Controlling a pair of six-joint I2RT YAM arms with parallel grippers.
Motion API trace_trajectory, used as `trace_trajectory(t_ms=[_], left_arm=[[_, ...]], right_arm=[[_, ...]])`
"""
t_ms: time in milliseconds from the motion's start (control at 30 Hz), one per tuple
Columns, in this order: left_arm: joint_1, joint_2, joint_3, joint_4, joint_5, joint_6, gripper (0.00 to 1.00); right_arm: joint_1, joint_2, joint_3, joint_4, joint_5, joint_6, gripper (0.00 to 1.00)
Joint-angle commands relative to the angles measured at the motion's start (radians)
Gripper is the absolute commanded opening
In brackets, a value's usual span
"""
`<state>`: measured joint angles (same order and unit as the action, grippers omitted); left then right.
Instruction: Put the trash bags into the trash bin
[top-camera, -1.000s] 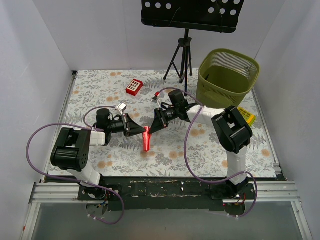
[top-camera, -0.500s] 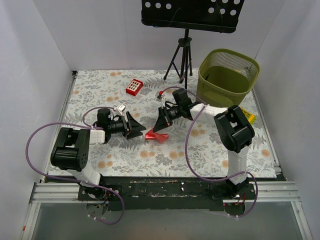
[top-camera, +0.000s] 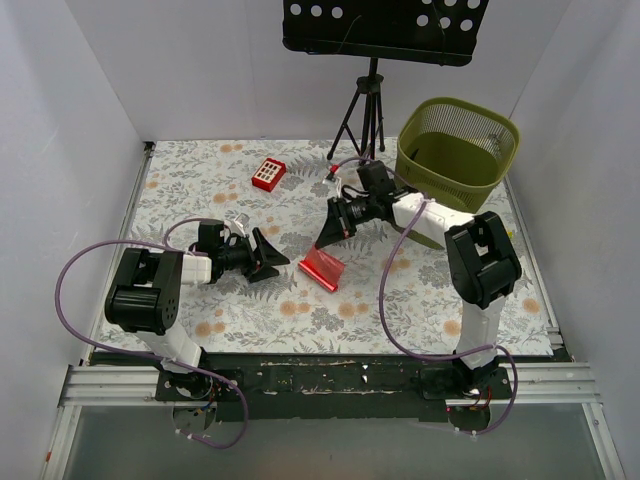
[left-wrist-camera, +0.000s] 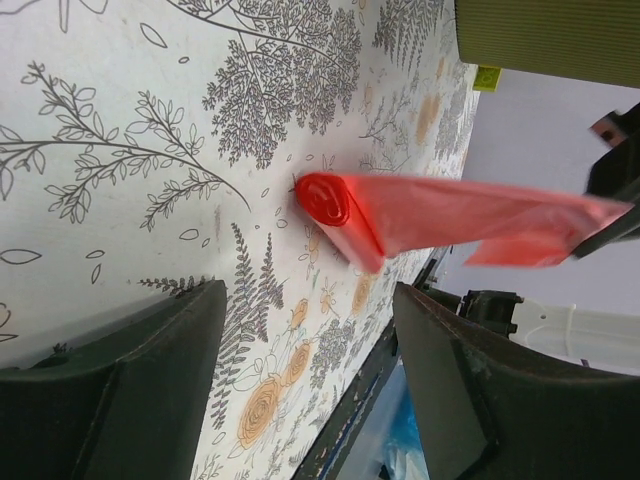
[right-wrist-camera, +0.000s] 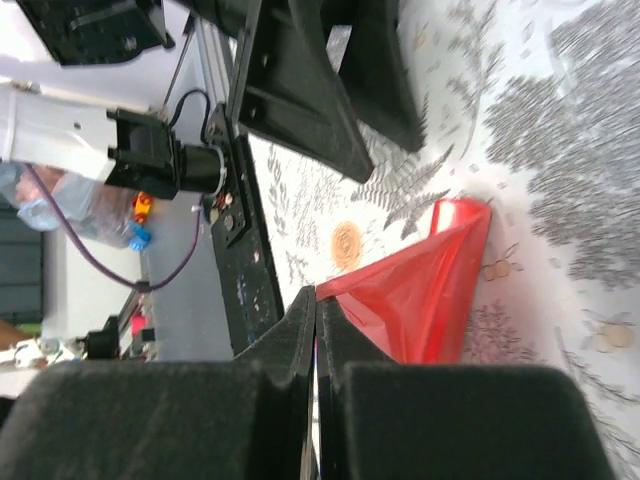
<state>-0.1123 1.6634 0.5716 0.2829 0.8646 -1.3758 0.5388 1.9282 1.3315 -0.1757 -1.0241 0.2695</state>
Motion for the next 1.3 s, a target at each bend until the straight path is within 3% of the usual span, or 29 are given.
trace_trajectory(t_ms=[0, 267, 733, 933, 1100, 1267], left_arm=[[0.003, -0.017, -0.010, -0.044, -0.053, 0.000, 0.67], [-0.049, -0.001, -0.026, -0.008, -0.078, -0.034, 0.68], [-0.055, 0.001, 0.017, -0.178, -0.237, -0.040, 0.65], [-0.055, -0.027, 0.050, -0.333, -0.366, -0.026, 0.70], [-0.056, -0.008, 0.062, -0.334, -0.348, -0.026, 0.71], [-0.087, 0.047, 0.063, -0.231, -0.256, -0.032, 0.72]], right_arm=[[-0.046, -0.064, 0.133, -0.109, 0.064, -0.096, 0.01], [-0.079, -0.112, 0.274, -0.293, 0.332, -0.154, 0.01], [-0.142, -0.248, 0.322, -0.377, 0.436, -0.194, 0.01], [-0.164, -0.302, 0.319, -0.372, 0.513, -0.199, 0.01], [-0.194, -0.330, 0.319, -0.361, 0.532, -0.199, 0.01], [-0.206, -0.351, 0.353, -0.378, 0.536, -0.211, 0.01]])
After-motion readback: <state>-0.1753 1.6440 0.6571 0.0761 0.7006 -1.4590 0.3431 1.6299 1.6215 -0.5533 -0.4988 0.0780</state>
